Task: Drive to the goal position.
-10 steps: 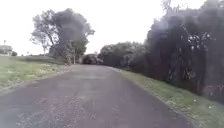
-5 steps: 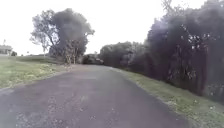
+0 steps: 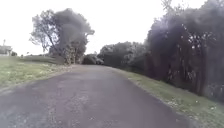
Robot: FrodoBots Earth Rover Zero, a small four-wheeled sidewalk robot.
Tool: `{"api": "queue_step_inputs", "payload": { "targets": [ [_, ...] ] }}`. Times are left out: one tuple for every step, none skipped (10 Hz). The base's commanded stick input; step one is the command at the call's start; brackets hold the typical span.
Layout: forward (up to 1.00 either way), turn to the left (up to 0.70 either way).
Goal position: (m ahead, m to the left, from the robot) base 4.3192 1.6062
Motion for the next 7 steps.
{"api": "queue_step_inputs", "payload": {
  "targets": [
    [0.07,0.00],
    [0.07,0.00],
    [0.07,0.00],
    [0.08,0.00],
    [0.08,0.00],
    [0.08,0.00],
    [0.08,0.00]
  ]
}}
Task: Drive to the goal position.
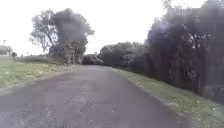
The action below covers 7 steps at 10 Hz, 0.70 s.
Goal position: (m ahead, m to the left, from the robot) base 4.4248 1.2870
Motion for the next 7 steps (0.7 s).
{"api": "queue_step_inputs", "payload": {
  "targets": [
    [0.08,0.00],
    [0.08,0.00],
    [0.08,0.00],
    [0.08,0.00],
    [0.08,0.00],
    [0.08,0.00],
    [0.08,0.00]
  ]
}}
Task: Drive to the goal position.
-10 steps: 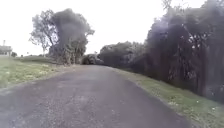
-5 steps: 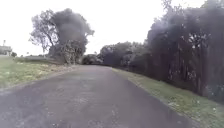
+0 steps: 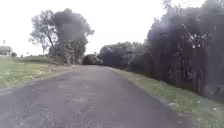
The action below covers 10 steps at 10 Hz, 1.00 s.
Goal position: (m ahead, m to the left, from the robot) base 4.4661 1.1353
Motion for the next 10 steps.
{"api": "queue_step_inputs", "payload": {
  "targets": [
    [0.08,0.00],
    [0.08,0.00],
    [0.08,0.00],
    [0.08,0.00],
    [0.08,0.00],
    [0.08,0.00],
    [0.08,0.00],
    [0.08,0.00],
    [0.08,0.00],
    [0.08,0.00]
  ]
}}
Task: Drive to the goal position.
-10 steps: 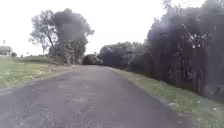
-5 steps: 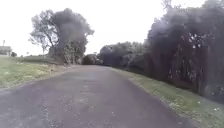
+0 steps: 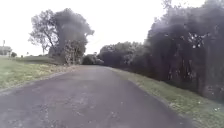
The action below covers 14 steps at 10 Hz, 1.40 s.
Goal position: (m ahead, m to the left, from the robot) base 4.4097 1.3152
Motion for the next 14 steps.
{"api": "queue_step_inputs", "payload": {
  "targets": [
    [0.08,0.00],
    [0.08,0.00],
    [0.08,0.00],
    [0.08,0.00],
    [0.08,0.00],
    [0.08,0.00],
    [0.08,0.00],
    [0.07,0.00],
    [0.07,0.00],
    [0.08,0.00],
    [0.08,0.00],
    [0.08,0.00],
    [0.08,0.00],
    [0.08,0.00]
  ]
}}
